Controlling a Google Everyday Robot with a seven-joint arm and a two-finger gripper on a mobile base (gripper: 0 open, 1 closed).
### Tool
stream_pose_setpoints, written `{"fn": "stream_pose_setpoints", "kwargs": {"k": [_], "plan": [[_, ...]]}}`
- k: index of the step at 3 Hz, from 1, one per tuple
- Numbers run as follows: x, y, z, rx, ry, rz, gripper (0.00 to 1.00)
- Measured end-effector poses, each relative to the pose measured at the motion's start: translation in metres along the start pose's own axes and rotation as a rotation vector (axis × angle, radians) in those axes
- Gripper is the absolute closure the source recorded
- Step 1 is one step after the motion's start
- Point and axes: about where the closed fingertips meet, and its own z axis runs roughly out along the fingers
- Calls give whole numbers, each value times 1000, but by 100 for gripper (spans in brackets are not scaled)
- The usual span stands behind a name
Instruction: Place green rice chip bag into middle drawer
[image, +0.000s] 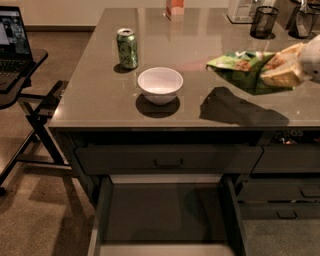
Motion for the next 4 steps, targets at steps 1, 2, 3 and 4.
{"fn": "stream_pose_setpoints", "kwargs": {"k": [1, 2, 3, 4], "plan": [[24, 45, -11, -61, 32, 1, 100], [49, 84, -19, -113, 67, 24, 100], [53, 87, -18, -119, 70, 30, 100], [50, 90, -17, -132, 56, 23, 100]]}}
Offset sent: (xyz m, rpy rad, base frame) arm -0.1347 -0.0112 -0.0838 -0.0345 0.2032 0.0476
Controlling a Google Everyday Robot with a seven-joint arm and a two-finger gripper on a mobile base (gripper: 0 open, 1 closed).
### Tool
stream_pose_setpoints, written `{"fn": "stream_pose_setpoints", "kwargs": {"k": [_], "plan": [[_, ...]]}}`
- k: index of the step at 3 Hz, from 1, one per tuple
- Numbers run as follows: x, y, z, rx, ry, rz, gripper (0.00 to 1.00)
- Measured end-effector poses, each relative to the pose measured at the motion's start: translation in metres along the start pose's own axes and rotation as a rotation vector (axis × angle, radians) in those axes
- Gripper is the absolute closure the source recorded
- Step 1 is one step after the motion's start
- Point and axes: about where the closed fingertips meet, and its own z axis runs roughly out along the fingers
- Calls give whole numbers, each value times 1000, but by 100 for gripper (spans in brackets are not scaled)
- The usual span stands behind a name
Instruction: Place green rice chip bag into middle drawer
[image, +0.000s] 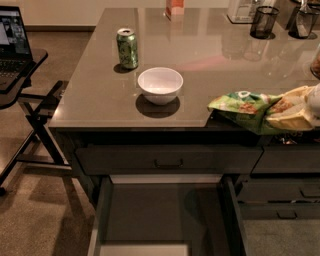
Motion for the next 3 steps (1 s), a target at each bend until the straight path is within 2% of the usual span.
{"fn": "stream_pose_setpoints", "kwargs": {"k": [1, 2, 3], "plan": [[0, 40, -4, -59, -33, -38, 100], [26, 111, -14, -150, -53, -69, 100], [59, 163, -14, -198, -21, -92, 100]]}}
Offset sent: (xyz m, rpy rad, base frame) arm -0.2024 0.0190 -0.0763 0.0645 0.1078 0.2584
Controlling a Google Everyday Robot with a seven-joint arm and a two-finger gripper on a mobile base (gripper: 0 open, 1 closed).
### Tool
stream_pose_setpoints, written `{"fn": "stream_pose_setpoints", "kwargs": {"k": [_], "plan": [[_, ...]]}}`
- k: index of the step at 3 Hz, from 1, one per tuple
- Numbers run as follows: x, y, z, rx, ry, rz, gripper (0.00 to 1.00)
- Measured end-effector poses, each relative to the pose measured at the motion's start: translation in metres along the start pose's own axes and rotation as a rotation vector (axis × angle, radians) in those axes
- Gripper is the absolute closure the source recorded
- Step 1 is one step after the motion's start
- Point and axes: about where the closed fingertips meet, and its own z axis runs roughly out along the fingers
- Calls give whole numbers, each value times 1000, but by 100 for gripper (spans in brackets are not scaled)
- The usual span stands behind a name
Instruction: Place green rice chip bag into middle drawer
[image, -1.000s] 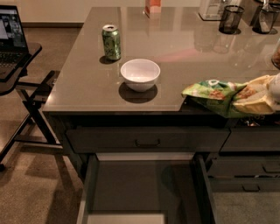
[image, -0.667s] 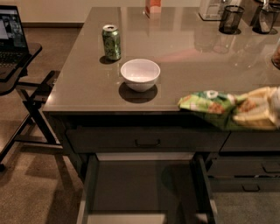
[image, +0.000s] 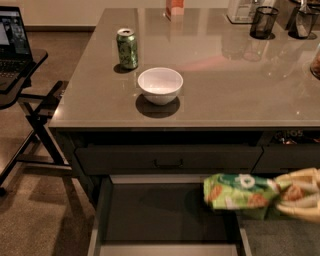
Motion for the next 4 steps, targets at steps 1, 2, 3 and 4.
{"fn": "stream_pose_setpoints", "kwargs": {"k": [1, 2, 3, 4], "plan": [[16, 27, 52, -67, 79, -41, 100], [15, 27, 113, -76, 148, -92, 100], [22, 11, 150, -17, 179, -61, 100], [22, 11, 150, -17, 179, -61, 100]]}}
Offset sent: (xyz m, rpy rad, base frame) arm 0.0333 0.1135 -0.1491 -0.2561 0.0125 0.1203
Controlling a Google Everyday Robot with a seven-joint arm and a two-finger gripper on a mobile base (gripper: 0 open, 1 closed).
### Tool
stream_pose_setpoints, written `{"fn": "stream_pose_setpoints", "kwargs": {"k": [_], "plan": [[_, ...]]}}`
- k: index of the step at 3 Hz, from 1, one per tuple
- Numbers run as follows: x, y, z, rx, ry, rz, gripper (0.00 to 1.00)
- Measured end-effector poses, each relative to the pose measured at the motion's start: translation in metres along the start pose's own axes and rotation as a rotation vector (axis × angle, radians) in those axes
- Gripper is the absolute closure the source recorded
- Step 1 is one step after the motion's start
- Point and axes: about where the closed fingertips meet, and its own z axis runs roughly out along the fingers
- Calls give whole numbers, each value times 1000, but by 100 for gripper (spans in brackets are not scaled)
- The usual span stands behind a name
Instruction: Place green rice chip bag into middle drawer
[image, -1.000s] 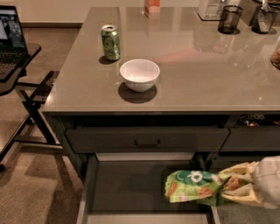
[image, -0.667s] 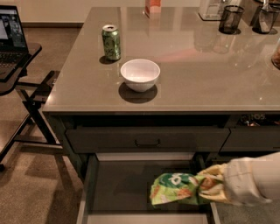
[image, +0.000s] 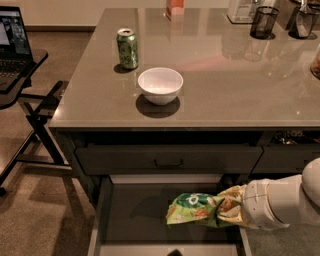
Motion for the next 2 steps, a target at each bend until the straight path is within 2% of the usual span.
{"fn": "stream_pose_setpoints", "kwargs": {"k": [1, 2], "plan": [[2, -7, 15, 10, 4, 12, 100], [9, -20, 53, 16, 4, 17, 100]]}}
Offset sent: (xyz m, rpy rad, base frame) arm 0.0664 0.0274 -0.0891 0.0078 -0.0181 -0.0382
